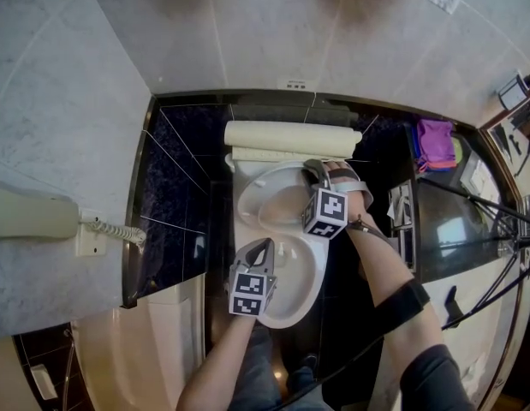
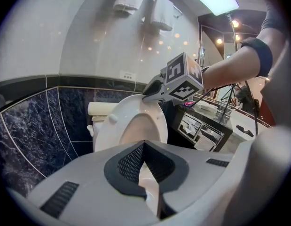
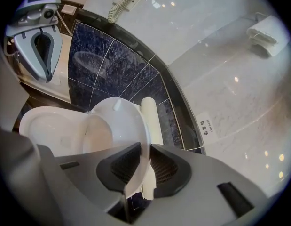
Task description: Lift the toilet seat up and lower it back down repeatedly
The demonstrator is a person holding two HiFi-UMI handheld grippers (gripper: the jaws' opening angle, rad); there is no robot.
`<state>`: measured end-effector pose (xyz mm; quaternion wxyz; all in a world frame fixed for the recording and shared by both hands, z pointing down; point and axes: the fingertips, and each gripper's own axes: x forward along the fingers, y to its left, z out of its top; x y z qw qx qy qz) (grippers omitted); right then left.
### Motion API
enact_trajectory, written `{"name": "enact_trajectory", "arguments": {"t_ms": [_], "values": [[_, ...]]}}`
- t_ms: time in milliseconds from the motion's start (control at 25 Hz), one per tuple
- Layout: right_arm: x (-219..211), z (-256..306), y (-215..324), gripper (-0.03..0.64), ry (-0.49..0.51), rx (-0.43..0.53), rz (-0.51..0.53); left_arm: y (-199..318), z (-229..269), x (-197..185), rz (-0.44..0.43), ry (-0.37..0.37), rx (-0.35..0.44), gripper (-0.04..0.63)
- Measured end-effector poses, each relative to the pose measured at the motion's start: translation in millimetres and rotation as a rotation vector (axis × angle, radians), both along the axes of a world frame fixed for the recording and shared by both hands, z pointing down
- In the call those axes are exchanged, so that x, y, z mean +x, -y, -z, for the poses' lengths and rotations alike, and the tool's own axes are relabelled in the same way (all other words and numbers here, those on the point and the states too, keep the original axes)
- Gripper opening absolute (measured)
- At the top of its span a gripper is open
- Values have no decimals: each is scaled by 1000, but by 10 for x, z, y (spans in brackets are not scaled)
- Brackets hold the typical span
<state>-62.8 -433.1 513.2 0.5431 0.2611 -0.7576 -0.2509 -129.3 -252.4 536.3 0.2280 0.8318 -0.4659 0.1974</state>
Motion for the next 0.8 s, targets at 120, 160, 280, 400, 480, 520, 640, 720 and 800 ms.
{"name": "enact_trajectory", "arguments": {"t_ms": [120,160,280,400,480,520,640,720,800], "values": [[-13,18,-29,84,1,4,-3,-59,-64,20,4,3,-16,-9],[-19,30,-55,84,5,7,-4,-82,-79,28,5,4,-22,-9],[-21,67,-181,84,14,18,2,-146,-108,56,7,8,-31,-9],[-20,103,-328,83,19,35,7,-197,-140,73,12,12,-38,-9],[-37,128,-447,81,29,42,12,-243,-167,81,19,18,-44,-9],[-42,138,-510,81,34,44,14,-269,-178,90,23,19,-47,-9],[-27,155,-712,80,48,55,20,-369,-227,117,38,27,-56,-9],[-23,172,-873,78,59,55,26,-450,-262,127,48,34,-67,-9],[-26,190,-1040,75,67,55,32,-526,-289,141,54,38,-75,-9]]}}
